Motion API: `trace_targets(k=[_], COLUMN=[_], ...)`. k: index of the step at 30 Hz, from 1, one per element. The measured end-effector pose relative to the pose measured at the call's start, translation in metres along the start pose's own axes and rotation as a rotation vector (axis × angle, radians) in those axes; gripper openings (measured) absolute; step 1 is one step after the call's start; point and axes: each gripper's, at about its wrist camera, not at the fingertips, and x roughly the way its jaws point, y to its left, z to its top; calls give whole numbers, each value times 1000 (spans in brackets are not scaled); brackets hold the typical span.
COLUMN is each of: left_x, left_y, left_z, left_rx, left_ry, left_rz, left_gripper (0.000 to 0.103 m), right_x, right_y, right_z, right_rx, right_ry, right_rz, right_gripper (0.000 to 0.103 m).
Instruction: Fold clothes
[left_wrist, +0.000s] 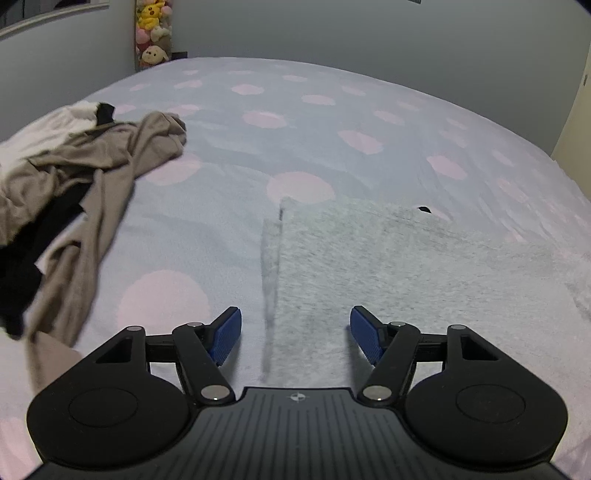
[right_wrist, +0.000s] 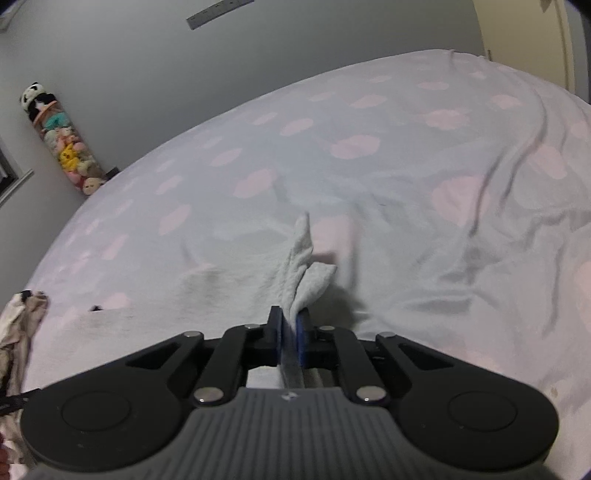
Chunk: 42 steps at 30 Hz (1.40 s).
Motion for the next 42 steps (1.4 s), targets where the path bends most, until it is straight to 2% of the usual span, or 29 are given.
trace_targets(k=[4,10,17,23,29,32,40,42], left_x=[-16,-36,-51,-51,-47,-44,-39,-43], left_y=[5,22,43,65,87,97,112,111], left_z=[2,4,5,2,-1,-3,-7,-7], left_rx=[15,-42,-69,-115,-156,-169,-215,-214], left_ry=[-20,-55,-89,-90,-82,-77,-59,-61], left_rz=[9,-25,-46,-45,-33,-21,-12,-12], left_gripper=[64,64,64,64,64,64,64,64], right_x=[-14,-23,-2,26,75,100,134,132], right_y=[40,105,179,245,303,321,337,340], right_z=[8,17,14,-4,-35,-53,-82,-81], right_rx=[-7,3,22,17,4,-2,-50,-64], right_ry=[9,17,71,129,205,275,342,346], right_rz=[47,175,277,359,372,334,256,259], right_gripper=[9,9,8,8,8,8,9,15])
